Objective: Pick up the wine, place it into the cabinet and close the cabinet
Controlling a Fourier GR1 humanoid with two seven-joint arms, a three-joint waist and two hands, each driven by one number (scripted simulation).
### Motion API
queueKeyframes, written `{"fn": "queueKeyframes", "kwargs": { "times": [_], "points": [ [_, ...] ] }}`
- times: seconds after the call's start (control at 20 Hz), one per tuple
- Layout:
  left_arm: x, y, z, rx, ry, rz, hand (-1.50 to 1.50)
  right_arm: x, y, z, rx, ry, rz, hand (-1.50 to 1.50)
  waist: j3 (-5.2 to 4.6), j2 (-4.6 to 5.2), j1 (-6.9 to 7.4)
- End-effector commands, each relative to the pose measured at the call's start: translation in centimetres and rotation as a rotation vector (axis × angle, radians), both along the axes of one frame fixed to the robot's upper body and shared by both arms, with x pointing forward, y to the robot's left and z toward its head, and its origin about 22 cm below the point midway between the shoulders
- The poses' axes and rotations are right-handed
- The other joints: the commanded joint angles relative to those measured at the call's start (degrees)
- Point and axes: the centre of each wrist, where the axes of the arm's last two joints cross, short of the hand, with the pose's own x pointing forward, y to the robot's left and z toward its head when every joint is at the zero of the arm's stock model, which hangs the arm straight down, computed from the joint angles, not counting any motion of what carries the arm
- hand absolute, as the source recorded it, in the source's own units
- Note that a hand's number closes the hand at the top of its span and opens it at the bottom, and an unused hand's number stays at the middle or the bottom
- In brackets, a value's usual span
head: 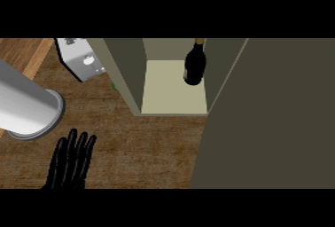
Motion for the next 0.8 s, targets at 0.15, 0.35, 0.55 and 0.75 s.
{"fn": "queueKeyframes", "kwargs": {
  "times": [0.15,0.35,0.55,0.75],
  "points": [
    [0.6,4.3,1.1,-0.019,-0.035,0.048,-1.50,-3.5,0.9,1.4,0.113,0.065,0.179,1.50,-0.07,-0.04,0.07],
    [0.3,6.4,2.1,-0.026,-0.035,0.058,-1.50,-4.5,1.7,1.6,0.013,-0.039,0.313,1.50,-0.04,-0.22,0.16],
    [-0.2,9.1,2.6,-0.016,-0.039,0.081,-1.50,-5.0,3.9,1.2,0.051,-0.020,0.334,1.50,-0.04,-0.24,0.20],
    [1.8,11.8,2.4,-0.003,-0.036,0.114,-1.50,-5.6,6.7,0.8,0.044,-0.004,0.388,1.50,-0.09,-0.21,-0.42]
  ]
}}
